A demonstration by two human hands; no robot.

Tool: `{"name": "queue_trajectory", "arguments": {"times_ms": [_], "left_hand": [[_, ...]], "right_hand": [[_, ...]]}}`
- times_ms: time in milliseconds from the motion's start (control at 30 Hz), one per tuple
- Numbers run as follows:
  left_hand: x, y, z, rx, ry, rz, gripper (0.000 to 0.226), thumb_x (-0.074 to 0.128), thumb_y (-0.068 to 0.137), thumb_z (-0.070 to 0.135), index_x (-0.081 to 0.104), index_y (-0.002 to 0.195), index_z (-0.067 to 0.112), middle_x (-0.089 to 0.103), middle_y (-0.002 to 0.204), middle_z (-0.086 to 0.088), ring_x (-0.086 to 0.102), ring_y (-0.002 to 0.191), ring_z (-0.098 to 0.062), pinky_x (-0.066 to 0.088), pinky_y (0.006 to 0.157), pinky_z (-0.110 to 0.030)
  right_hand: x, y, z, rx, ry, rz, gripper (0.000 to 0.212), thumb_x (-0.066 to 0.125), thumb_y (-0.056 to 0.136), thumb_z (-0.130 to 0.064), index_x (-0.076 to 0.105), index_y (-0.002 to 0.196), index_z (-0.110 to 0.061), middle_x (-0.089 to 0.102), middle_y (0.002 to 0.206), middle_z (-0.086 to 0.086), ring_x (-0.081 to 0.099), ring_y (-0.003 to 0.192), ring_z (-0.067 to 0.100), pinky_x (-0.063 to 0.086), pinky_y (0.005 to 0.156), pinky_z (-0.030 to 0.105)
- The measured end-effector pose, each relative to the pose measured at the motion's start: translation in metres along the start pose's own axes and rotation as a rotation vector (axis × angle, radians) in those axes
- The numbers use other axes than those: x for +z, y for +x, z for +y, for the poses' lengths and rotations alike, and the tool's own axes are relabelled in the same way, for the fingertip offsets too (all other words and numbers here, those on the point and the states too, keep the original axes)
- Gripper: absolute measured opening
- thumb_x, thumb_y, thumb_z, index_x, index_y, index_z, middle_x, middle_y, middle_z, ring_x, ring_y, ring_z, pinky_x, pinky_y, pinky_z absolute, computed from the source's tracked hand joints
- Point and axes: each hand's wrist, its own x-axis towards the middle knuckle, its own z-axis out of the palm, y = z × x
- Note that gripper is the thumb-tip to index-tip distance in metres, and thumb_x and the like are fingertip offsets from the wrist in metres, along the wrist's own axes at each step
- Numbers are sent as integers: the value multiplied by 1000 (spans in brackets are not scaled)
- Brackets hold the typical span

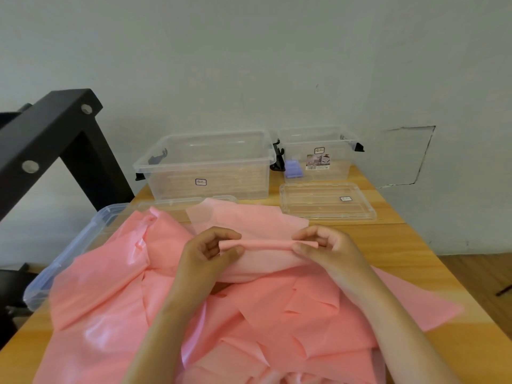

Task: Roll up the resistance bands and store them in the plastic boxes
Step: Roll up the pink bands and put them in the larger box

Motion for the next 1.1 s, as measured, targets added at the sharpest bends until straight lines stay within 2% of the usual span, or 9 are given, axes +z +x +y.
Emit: {"name": "queue_trajectory", "arguments": {"times_ms": [167,333,467,567,633,767,933,1033,1100], "left_hand": [[0,0,-4,-49,47,-87,11,69,86,9,67,95,14,61,67,6,50,60,-5,39,50,-13],[0,2,-3,-16,-13,-18,15,71,76,-7,66,82,6,70,74,2,63,71,-7,47,65,-11],[0,2,0,27,-12,36,19,73,73,-9,65,81,6,73,80,-1,66,76,-5,49,70,-12],[1,1,1,9,-20,31,17,72,75,-5,65,82,8,73,81,0,65,75,-5,50,66,-13],[2,0,1,-28,8,-2,9,69,82,3,66,87,10,68,73,8,58,65,-5,46,54,-12],[2,-1,-2,-30,75,-38,5,67,85,8,67,85,14,55,66,9,45,59,-7,37,43,-17],[0,-1,2,-2,-28,-13,18,71,77,-6,65,84,10,61,69,10,51,60,-3,41,53,-11],[1,-1,4,-4,-68,-5,20,70,76,-9,63,86,8,63,69,13,54,61,0,43,56,-11],[2,-2,5,-33,-62,3,17,69,79,-4,63,87,9,62,65,13,53,57,-2,44,50,-15]], "right_hand": [[1,1,0,-45,-16,18,17,71,77,6,69,81,-11,69,75,-7,62,71,3,46,65,13],[0,0,0,-48,-40,-29,21,72,78,2,69,91,-14,70,86,-10,64,83,3,49,73,16],[3,0,1,-13,-39,-44,13,73,79,-3,70,85,-14,70,73,-12,63,70,-2,45,65,10],[4,0,-1,-42,-18,-24,13,73,78,1,70,82,-12,70,70,-7,63,67,1,46,62,12],[3,0,-1,-76,-22,-2,15,73,78,3,70,82,-11,69,71,-7,63,67,2,46,63,12],[1,0,-1,-106,-24,22,20,73,76,5,70,81,-14,70,77,-5,63,74,6,48,68,19],[0,0,2,-63,-115,-57,25,77,77,-12,70,95,-29,70,95,-11,64,92,8,48,84,23],[2,0,2,-65,-174,-69,12,76,79,-21,73,88,-28,69,84,-13,61,79,2,44,72,16],[2,0,0,-88,-142,-53,8,74,81,-14,72,81,-22,65,72,-14,56,68,-1,40,62,12]]}}
